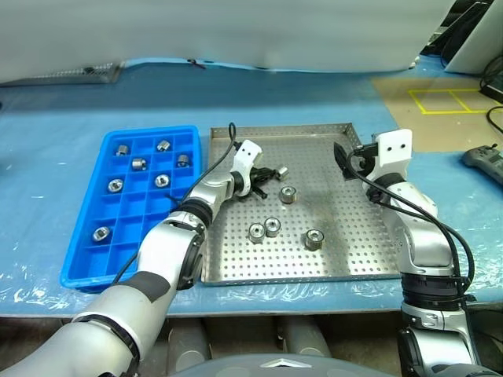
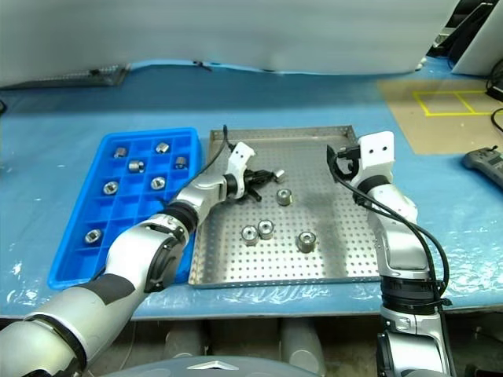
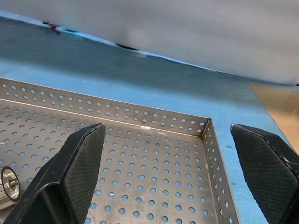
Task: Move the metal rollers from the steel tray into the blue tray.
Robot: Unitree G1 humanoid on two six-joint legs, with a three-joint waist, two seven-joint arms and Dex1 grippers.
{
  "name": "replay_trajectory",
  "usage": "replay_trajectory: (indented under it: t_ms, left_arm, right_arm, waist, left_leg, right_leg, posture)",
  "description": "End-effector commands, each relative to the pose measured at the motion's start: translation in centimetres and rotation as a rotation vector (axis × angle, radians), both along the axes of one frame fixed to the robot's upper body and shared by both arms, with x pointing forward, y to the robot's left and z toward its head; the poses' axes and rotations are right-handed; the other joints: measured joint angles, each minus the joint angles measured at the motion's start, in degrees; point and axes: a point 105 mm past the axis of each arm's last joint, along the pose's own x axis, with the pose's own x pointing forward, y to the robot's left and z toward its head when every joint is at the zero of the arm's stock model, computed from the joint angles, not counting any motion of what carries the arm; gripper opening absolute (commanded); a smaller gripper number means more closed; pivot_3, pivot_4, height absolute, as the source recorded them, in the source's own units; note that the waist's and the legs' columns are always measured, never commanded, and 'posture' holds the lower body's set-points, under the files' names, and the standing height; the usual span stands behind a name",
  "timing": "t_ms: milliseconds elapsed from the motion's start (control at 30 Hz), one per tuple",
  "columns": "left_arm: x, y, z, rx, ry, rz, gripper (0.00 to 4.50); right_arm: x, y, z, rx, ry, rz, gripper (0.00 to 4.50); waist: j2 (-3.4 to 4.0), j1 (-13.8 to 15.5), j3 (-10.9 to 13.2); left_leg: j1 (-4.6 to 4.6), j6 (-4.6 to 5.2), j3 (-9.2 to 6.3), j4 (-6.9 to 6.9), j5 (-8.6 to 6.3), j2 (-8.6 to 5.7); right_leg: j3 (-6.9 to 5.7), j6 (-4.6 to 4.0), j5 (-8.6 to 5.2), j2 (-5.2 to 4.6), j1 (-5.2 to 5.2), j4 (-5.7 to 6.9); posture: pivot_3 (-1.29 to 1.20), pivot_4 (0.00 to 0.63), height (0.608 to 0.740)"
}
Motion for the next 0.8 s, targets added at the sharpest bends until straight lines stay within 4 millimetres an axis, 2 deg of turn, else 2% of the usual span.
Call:
replay_trajectory:
  t_ms: [33,267,433,533,667,767,800]
  left_arm:
    - [0.0,0.2,0.3,-0.040,0.000,-0.001,0.03]
    - [0.2,0.7,2.0,-0.148,-0.008,-0.023,0.03]
    - [0.9,2.3,4.5,-0.270,-0.045,-0.013,0.03]
    - [1.1,4.2,6.6,-0.357,-0.105,-0.020,0.03]
    - [0.5,7.7,9.1,-0.410,-0.202,0.028,0.03]
    - [-0.9,10.2,10.2,-0.417,-0.245,0.112,0.03]
    - [-1.9,11.1,10.5,-0.406,-0.265,0.146,0.03]
  right_arm:
    - [-0.1,0.5,1.6,-0.021,-0.067,0.013,4.50]
    - [0.2,0.9,1.4,-0.017,-0.060,0.033,4.50]
    - [0.4,1.5,0.8,-0.013,-0.045,0.057,4.50]
    - [1.2,2.8,0.8,-0.007,-0.037,0.116,4.50]
    - [2.8,5.2,1.1,0.008,-0.030,0.233,4.50]
    - [4.3,7.2,1.2,-0.001,-0.024,0.314,4.50]
    - [4.7,8.3,1.3,-0.005,-0.021,0.356,4.50]
  waist:
    - [0.00,-0.17,0.00]
    - [0.00,-0.32,0.00]
    - [0.00,-0.41,0.00]
    - [-0.01,-0.37,0.01]
    - [-0.02,0.08,0.01]
    - [-0.05,1.05,0.03]
    - [-0.08,1.46,0.05]
  left_leg:
    - [0.01,0.03,0.04,0.00,-0.03,0.00]
    - [0.18,0.10,0.32,-0.05,-0.07,0.01]
    - [0.19,0.10,0.44,-0.07,-0.08,0.02]
    - [0.17,0.08,0.51,-0.16,-0.06,0.02]
    - [0.13,0.07,0.57,-0.30,-0.06,0.04]
    - [0.11,0.07,0.62,-0.39,-0.05,0.09]
    - [0.08,0.08,0.63,-0.41,-0.06,0.11]
  right_leg:
    - [0.03,0.00,0.00,0.00,0.00,-0.01]
    - [0.25,0.00,0.00,0.00,-0.01,-0.03]
    - [0.35,0.01,0.02,0.01,-0.14,0.00]
    - [0.39,0.03,0.05,0.02,-0.25,0.00]
    - [0.39,0.02,0.06,0.02,-0.35,-0.01]
    - [0.35,0.00,0.06,0.04,-0.43,-0.01]
    - [0.32,-0.01,0.06,0.03,-0.46,0.00]
  posture:
    - [-0.44,0.150,0.740]
    - [-0.42,0.150,0.740]
    - [-0.37,0.150,0.740]
    - [-0.30,0.150,0.740]
    - [-0.12,0.150,0.740]
    - [-0.06,0.150,0.740]
    - [0.03,0.150,0.740]
